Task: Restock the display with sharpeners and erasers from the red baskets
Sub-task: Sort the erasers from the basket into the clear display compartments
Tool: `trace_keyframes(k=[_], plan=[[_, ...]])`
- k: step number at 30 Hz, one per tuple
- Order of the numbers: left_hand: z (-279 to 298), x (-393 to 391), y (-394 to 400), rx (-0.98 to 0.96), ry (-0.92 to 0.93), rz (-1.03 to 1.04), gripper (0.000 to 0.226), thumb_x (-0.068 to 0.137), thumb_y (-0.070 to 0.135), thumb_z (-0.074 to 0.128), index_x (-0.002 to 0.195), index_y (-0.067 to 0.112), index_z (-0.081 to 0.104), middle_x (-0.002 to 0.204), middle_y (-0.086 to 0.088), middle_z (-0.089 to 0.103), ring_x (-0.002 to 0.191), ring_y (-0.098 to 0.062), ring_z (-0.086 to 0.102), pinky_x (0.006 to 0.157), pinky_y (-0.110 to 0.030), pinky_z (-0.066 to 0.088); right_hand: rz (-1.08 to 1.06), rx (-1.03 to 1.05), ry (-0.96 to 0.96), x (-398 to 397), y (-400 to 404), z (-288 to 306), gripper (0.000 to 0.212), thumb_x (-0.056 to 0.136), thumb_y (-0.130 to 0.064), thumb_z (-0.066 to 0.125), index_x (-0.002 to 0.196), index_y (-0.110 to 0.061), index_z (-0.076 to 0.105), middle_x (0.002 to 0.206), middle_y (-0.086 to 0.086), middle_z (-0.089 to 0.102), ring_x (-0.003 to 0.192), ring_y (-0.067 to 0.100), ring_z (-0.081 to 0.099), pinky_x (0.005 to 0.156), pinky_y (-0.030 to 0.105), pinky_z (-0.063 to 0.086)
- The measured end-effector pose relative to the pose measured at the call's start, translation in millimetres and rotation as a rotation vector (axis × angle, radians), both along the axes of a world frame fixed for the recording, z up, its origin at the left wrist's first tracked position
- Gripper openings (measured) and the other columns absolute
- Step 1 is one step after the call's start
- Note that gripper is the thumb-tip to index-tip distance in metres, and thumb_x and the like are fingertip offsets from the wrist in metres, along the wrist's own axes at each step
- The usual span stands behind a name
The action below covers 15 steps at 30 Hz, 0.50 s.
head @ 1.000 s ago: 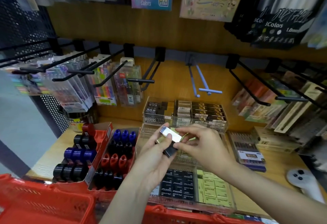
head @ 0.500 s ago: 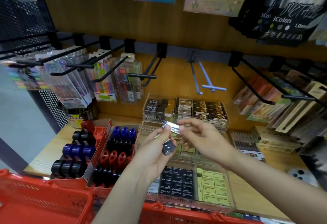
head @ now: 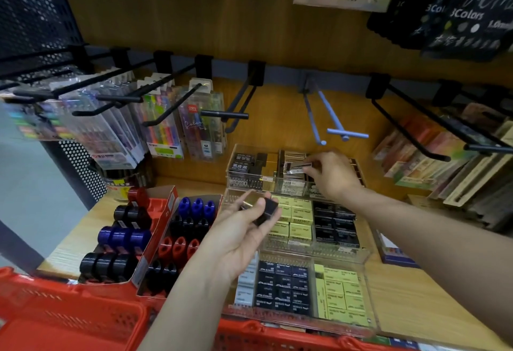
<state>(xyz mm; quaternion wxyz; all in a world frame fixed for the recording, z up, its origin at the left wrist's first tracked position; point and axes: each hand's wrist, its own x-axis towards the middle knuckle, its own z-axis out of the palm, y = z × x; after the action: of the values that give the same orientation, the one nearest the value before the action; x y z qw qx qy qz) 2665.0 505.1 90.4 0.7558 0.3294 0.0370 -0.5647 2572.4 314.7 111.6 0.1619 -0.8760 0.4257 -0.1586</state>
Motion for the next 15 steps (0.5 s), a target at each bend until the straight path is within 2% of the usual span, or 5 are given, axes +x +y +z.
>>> trace_keyframes(k=[4,8,10,12,15], plan=[[-2,0,-1,0.013,-0.081,-0.009,0.054,0.068,-0.008,0.069,0.120,0.006,0.061,0.115,-0.028,0.066,0.095,-0.034,0.072,0.071,-0.037,0.061,-0.067,0.043,0.036,17,1,-6,0.026,0.093,-0.034,0.063,0.114,-0.020,0.068,0.108,0.003,0.069,0.089,0.023,0.065,0.086,0.044,0.055],[-7,0,-2,0.065,-0.110,0.035,0.049,0.066,-0.007,0.070,0.112,0.009,0.067,0.118,-0.025,0.063,0.103,-0.035,0.068,0.072,-0.038,0.061,-0.155,-0.044,0.013,18,6,-8,0.026,0.092,-0.032,0.066,0.115,-0.020,0.067,0.109,0.006,0.067,0.092,0.025,0.064,0.087,0.046,0.054],[-10,0,-2,0.100,-0.138,0.061,0.045,0.067,-0.005,0.071,0.109,0.012,0.069,0.118,-0.022,0.063,0.105,-0.034,0.067,0.070,-0.037,0.061,-0.044,0.003,-0.185,13,17,-7,0.028,0.093,-0.028,0.065,0.119,-0.020,0.066,0.113,0.005,0.064,0.083,0.014,0.061,0.080,0.032,0.055],[-12,1,-3,0.132,-0.171,0.091,0.041,0.070,-0.001,0.073,0.107,0.016,0.071,0.118,-0.018,0.064,0.104,-0.031,0.067,0.070,-0.034,0.060,0.199,0.109,-0.259,7,37,-5,0.026,0.094,-0.032,0.063,0.119,-0.026,0.066,0.109,-0.008,0.065,0.080,-0.004,0.057,0.072,0.011,0.046],[-13,1,-4,0.169,-0.262,0.068,0.034,0.084,0.003,0.069,0.112,0.021,0.070,0.118,-0.012,0.066,0.103,-0.026,0.067,0.069,-0.030,0.058,0.363,0.314,-0.216,2,67,-4,0.028,0.091,-0.041,0.064,0.119,-0.037,0.066,0.104,-0.022,0.067,0.092,-0.007,0.061,0.079,0.013,0.048]])
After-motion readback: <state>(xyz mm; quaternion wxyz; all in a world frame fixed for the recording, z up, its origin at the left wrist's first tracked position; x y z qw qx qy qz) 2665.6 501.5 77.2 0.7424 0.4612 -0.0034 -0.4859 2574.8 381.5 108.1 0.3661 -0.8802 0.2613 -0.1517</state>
